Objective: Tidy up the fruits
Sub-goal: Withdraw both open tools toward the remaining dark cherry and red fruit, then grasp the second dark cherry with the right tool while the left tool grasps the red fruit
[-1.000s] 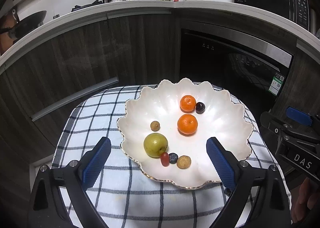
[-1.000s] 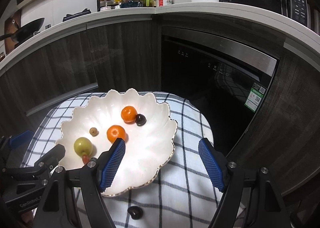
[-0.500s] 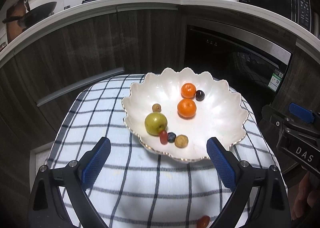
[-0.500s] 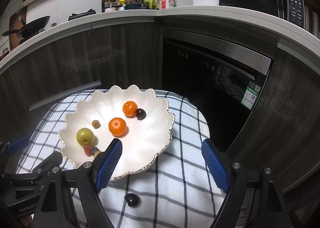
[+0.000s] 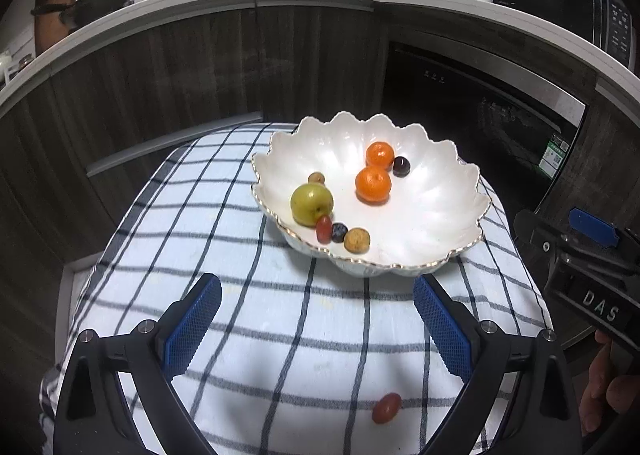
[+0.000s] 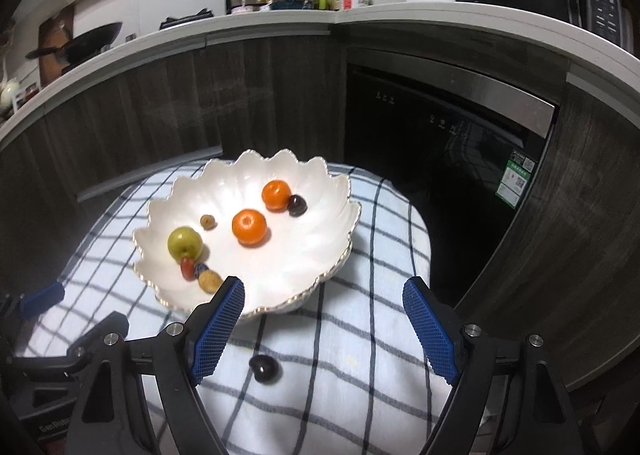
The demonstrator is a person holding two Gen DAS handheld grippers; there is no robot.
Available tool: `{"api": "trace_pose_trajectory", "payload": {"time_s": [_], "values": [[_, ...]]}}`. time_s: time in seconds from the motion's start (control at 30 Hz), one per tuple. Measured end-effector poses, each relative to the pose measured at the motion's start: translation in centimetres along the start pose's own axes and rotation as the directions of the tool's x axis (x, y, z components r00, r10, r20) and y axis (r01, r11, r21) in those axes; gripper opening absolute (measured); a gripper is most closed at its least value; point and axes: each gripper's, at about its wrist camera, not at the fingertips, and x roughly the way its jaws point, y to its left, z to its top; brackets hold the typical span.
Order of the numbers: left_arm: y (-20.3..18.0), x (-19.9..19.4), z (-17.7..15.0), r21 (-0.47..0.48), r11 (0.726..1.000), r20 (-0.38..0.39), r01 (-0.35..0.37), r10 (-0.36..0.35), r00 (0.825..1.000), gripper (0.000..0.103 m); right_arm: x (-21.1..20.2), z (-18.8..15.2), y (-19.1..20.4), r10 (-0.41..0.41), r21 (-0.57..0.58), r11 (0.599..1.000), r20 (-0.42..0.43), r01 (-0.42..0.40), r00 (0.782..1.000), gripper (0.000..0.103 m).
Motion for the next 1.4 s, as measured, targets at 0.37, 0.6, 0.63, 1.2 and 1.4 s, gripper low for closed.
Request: {"api": "trace_pose_trajectory", "payload": {"time_s": [0.37,0.6,0.63,1.2,1.4], "values": [[-0.8,-0.3,-3.1,-0.086,0.995,-0.084,-0.048,0.041,0.996,0.098,-0.1,-2.3,0.5,0.048,-0.135,0.990,-0.015,-0.049,0.999,0.082],[-1.2,-0.1,-5.3,-0.153,0.985,-0.154,-0.074,0.050,0.987,0.098,0.0,-3.9,0.5,0.081,-0.192,0.977,-0.043,-0.088,0.996,0.082],[-1.2,0.1,-5.5,-0.173,0.982,-0.173,-0.079,0.049,0.984,0.098,0.0,-4.0,0.4,0.089,-0.195,0.976,-0.045,-0.096,0.995,0.082],[-2.9,0.1,-8.4,-0.282,0.950,-0.150,-0.133,0.093,0.984,0.098,1.8,-5.7,-0.3,0.236,-0.248,0.935,-0.093,-0.252,0.967,0.082],[-3.6,0.8,-9.3,-0.278,0.944,-0.138,-0.176,0.142,0.980,0.096,2.9,-5.7,-0.5,0.276,-0.290,0.911,-0.097,-0.292,0.956,0.081]]}}
